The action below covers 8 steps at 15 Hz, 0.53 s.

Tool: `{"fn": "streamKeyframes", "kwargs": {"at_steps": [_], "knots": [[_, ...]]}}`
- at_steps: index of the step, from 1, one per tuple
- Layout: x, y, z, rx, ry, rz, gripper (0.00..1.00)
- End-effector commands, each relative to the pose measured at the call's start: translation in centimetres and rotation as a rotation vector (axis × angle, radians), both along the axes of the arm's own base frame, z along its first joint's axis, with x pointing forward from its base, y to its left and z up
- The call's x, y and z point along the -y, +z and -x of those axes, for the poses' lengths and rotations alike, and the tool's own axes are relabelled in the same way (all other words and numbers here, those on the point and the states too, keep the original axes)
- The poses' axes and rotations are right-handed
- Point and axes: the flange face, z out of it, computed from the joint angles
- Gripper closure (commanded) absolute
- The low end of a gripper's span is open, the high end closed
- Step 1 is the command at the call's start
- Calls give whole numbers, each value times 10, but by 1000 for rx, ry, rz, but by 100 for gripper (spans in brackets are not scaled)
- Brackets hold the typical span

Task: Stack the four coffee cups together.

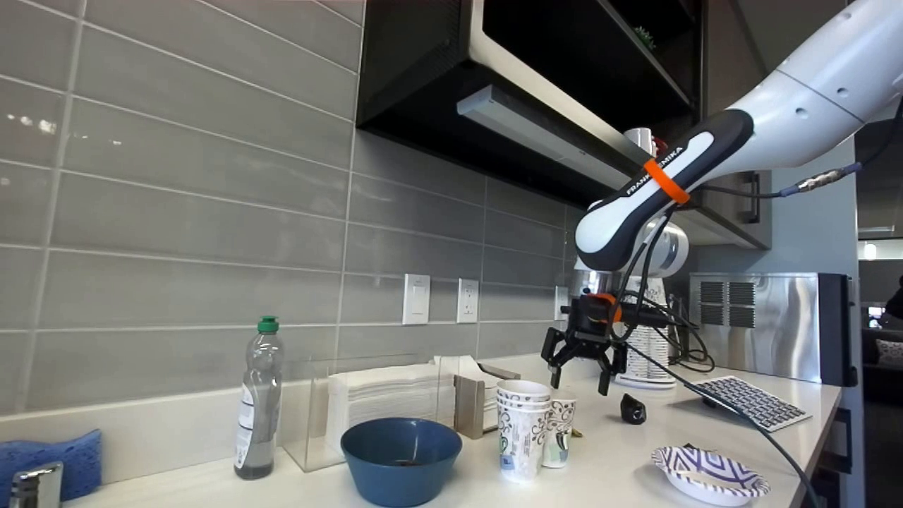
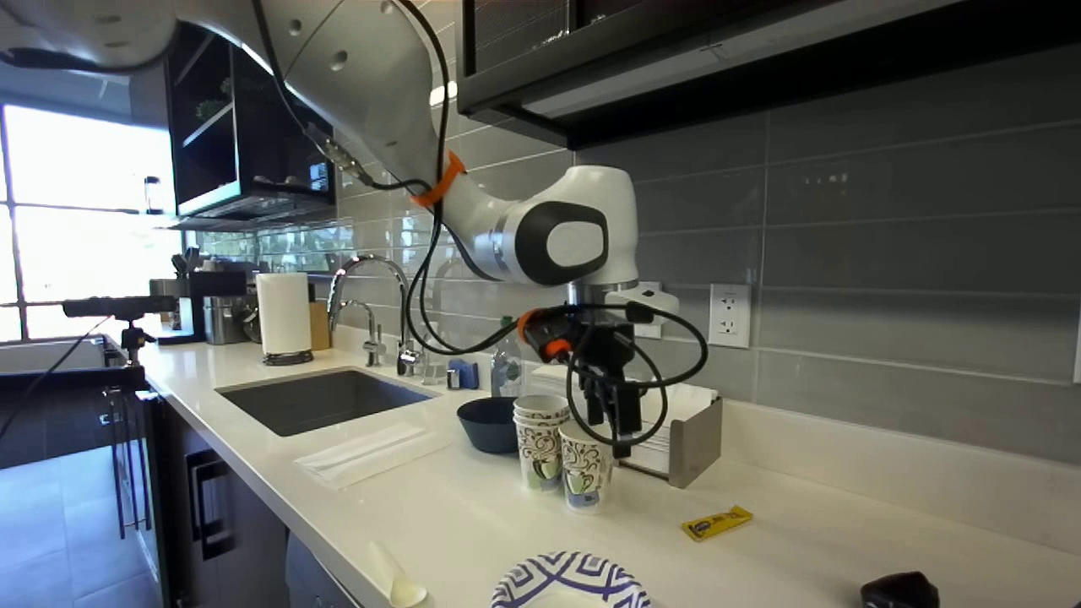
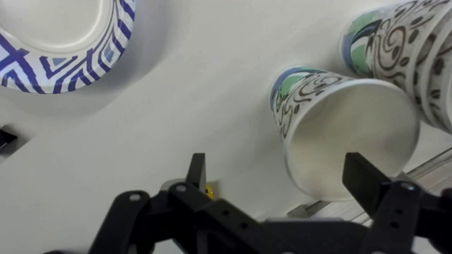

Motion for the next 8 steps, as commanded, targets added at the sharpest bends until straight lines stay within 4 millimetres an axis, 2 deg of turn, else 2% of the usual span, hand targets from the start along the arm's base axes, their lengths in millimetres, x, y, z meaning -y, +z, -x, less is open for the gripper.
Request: {"fn": "streamKeyframes", "kwargs": {"at_steps": [1,4,8], "knots": [[4,-14,-6,-4,-21,-27,26],[7,-20,-6,-17,-28,-22,50],[15,-18,-4,-14,-44,-14,77]]}}
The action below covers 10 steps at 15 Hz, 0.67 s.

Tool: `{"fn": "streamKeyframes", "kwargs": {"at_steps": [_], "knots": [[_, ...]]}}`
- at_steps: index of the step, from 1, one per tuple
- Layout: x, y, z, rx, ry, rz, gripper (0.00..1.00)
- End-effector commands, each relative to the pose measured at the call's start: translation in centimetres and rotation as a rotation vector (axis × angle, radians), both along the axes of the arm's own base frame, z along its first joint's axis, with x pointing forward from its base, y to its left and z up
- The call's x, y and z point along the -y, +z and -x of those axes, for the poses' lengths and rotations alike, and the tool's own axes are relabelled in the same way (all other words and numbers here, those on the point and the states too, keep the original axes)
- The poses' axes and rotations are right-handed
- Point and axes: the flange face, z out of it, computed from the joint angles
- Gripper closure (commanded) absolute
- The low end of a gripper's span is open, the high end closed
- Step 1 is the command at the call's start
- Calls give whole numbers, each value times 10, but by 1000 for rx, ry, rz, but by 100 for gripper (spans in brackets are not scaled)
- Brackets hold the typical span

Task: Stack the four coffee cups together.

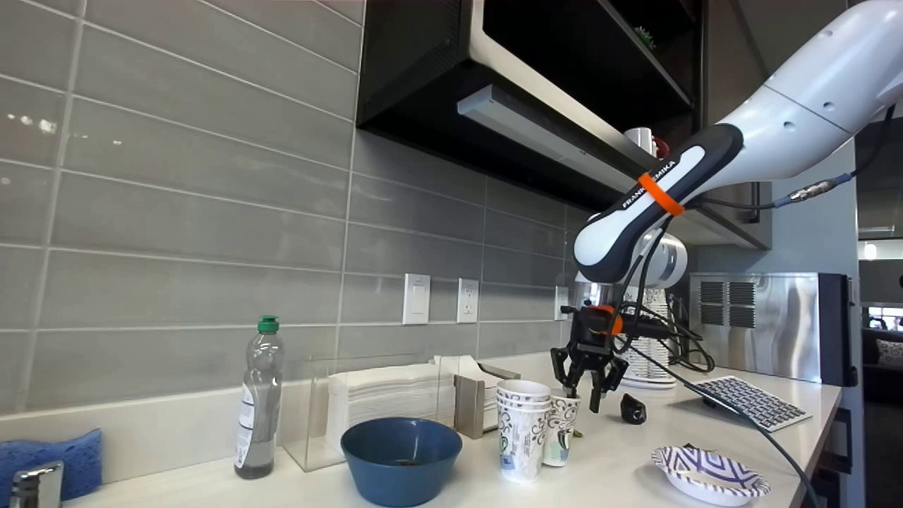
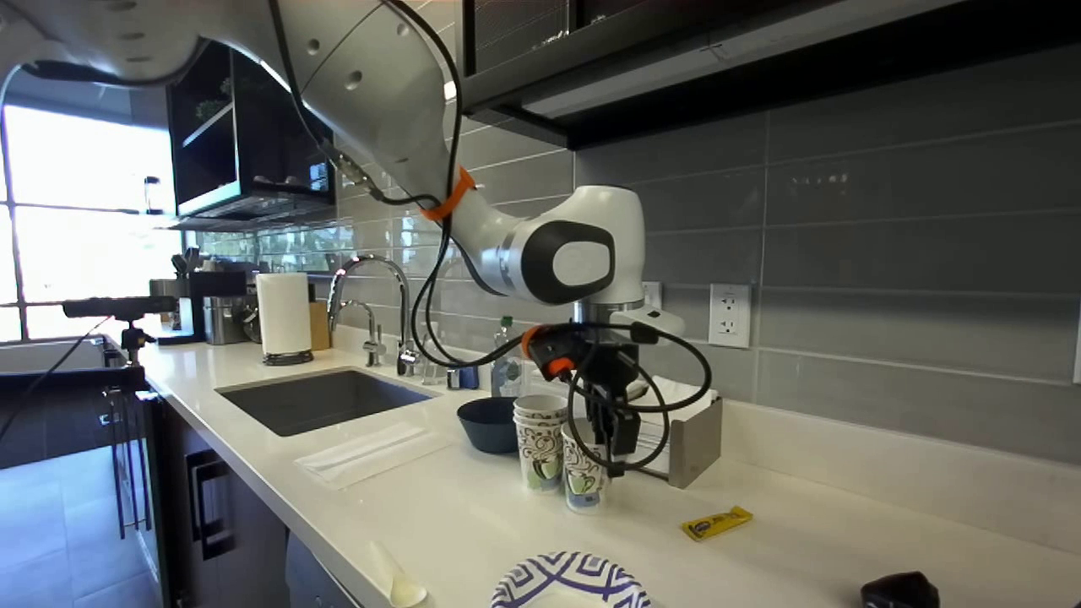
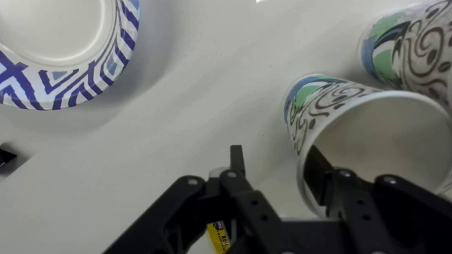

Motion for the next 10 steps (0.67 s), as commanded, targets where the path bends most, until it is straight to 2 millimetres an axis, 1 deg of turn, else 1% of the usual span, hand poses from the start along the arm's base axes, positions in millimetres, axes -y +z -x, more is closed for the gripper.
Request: {"fn": "streamKeyframes", "kwargs": {"at_steps": [1,3,4,6,7,9,10], "knots": [[9,4,-3,20,-26,-1,84],[13,6,-2,25,-33,3,97],[15,8,-1,29,-37,6,100],[19,16,0,47,-43,15,100],[21,21,0,57,-46,20,98],[27,31,3,77,-52,36,100],[30,39,6,91,-53,46,99]]}}
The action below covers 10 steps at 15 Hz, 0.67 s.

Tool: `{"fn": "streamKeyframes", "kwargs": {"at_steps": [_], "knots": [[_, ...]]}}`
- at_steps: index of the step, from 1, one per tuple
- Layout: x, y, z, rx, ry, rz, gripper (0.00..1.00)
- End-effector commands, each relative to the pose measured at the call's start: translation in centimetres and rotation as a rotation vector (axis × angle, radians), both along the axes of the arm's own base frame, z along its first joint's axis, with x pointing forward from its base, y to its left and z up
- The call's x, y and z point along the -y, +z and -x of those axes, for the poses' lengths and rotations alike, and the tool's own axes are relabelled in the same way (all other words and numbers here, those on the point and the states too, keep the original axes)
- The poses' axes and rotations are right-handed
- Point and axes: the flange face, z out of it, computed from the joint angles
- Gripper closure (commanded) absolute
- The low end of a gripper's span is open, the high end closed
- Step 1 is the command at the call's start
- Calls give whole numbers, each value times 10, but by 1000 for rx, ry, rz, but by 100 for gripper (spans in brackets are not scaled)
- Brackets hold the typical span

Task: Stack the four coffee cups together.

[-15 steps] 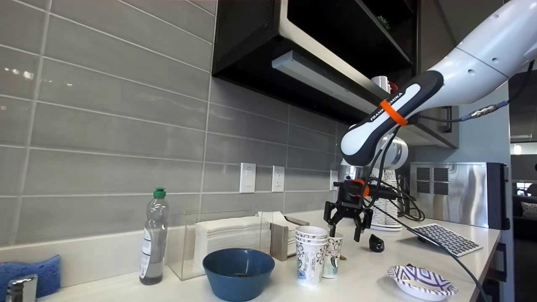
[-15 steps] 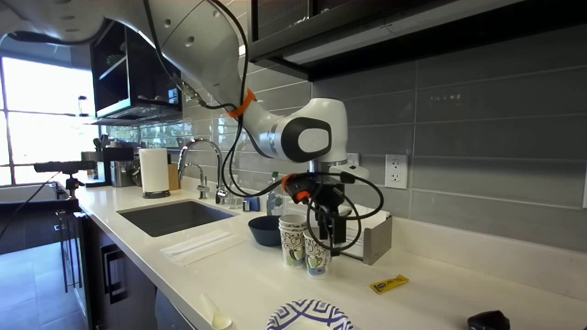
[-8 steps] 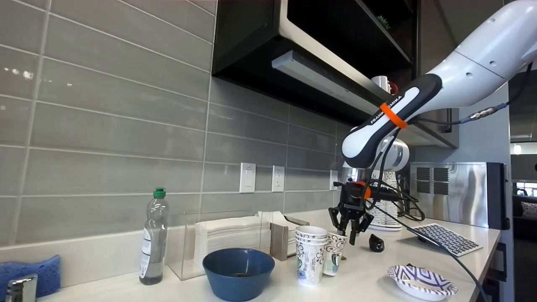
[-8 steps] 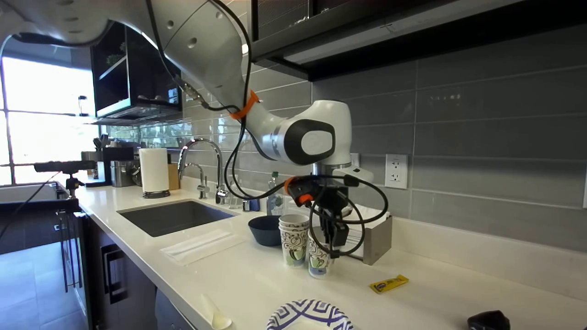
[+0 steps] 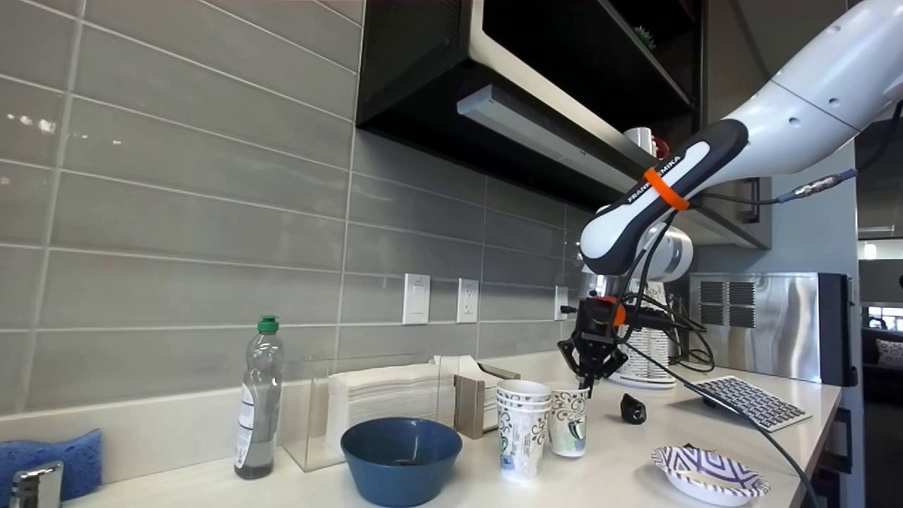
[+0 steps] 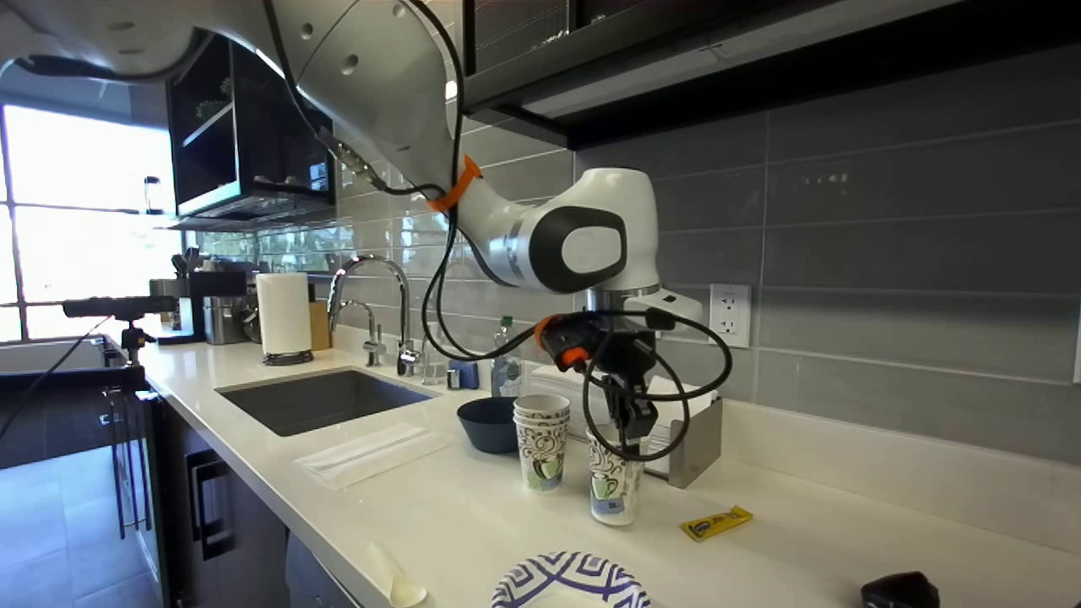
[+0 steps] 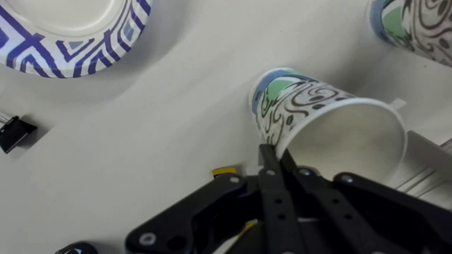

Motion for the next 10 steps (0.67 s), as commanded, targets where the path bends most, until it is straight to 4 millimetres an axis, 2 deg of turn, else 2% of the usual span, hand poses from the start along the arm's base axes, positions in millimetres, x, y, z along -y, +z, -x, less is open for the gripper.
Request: {"fn": "streamKeyframes", "kwargs": {"at_steps": [1,5,10], "knots": [[11,27,8,52,-17,38,99],[9,74,20,111,27,98,99],[-19,134,32,211,131,141,99]]}}
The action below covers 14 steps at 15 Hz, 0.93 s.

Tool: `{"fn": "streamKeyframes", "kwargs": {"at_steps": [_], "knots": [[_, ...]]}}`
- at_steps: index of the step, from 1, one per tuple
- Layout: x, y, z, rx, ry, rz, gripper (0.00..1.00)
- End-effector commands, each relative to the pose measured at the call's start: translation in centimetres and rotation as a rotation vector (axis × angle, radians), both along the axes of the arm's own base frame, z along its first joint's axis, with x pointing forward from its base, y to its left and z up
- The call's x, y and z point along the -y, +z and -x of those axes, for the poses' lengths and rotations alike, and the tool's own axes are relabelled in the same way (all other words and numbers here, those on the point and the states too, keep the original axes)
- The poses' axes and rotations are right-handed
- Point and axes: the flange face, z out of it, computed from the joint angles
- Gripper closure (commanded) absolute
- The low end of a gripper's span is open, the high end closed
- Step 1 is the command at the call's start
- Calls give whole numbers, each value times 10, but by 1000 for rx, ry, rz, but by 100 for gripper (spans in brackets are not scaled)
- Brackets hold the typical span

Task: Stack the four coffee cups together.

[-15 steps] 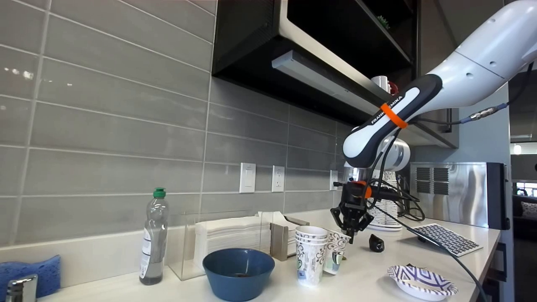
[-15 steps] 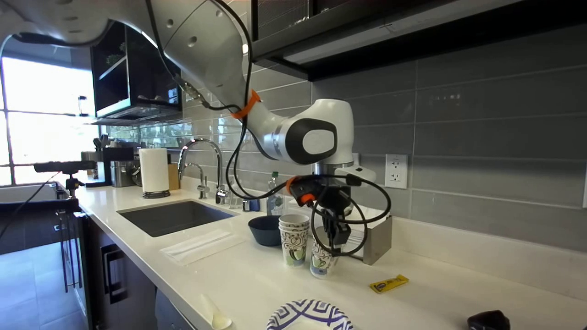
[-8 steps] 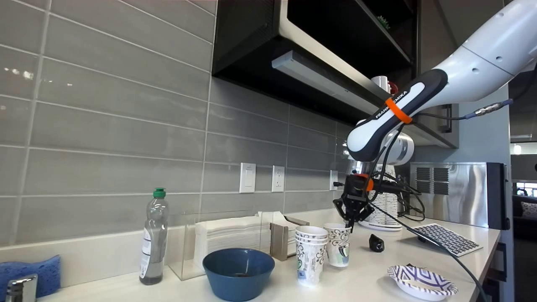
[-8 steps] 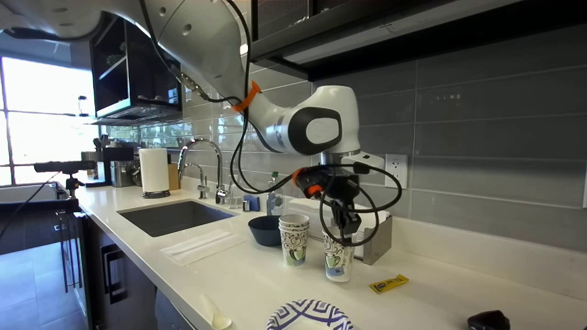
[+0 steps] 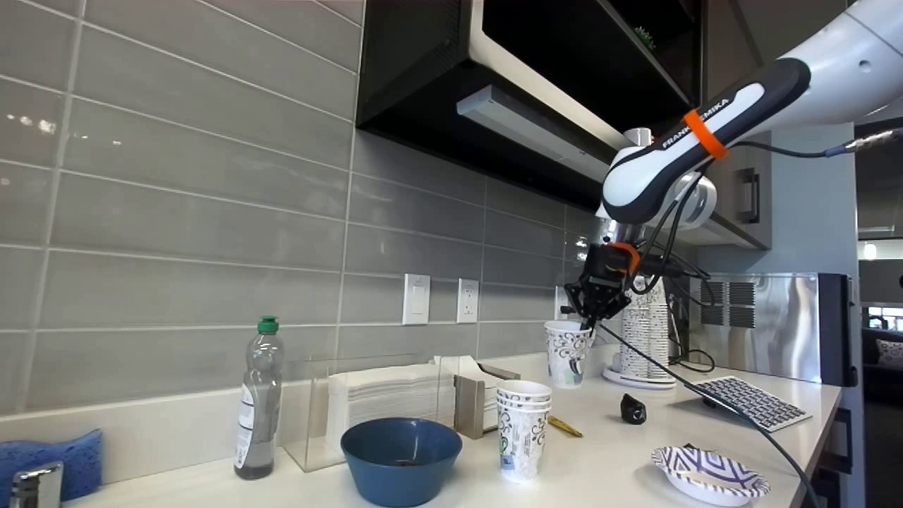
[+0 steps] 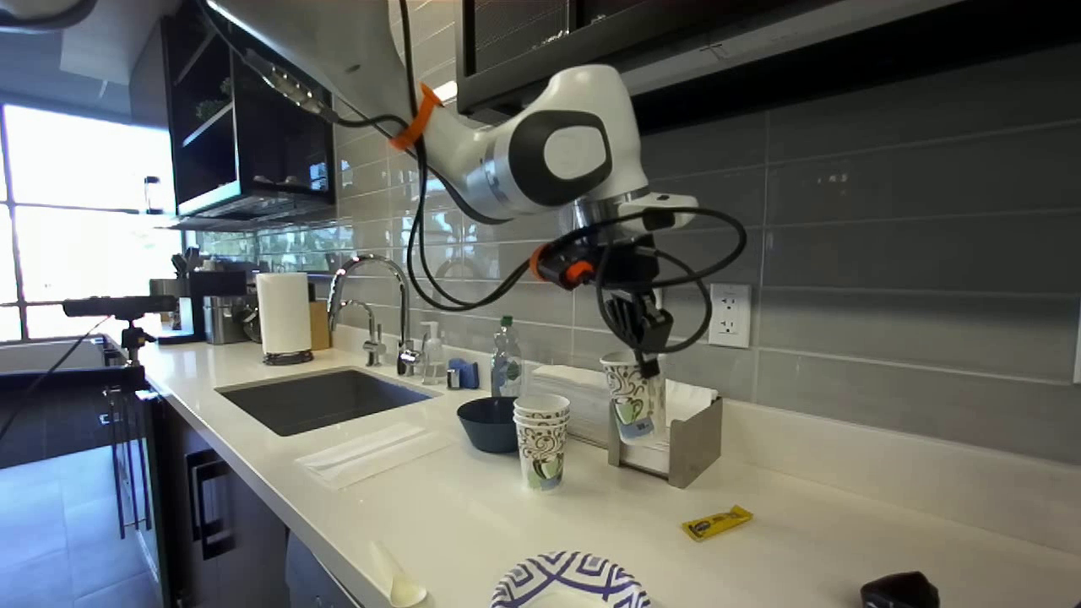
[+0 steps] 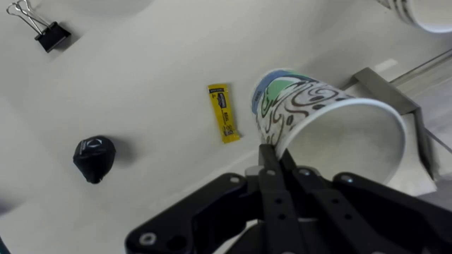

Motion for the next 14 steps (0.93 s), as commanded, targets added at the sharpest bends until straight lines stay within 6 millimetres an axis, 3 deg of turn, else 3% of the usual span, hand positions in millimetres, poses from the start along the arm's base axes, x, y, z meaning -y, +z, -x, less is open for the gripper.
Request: {"fn": "streamKeyframes", "kwargs": {"at_steps": [1,3,6,10,14], "knots": [[-29,40,16,62,93,31,99],[-48,57,17,84,155,34,99],[-78,67,16,84,248,37,99],[-110,62,13,54,361,21,99],[-122,54,15,9,431,-5,99]]}}
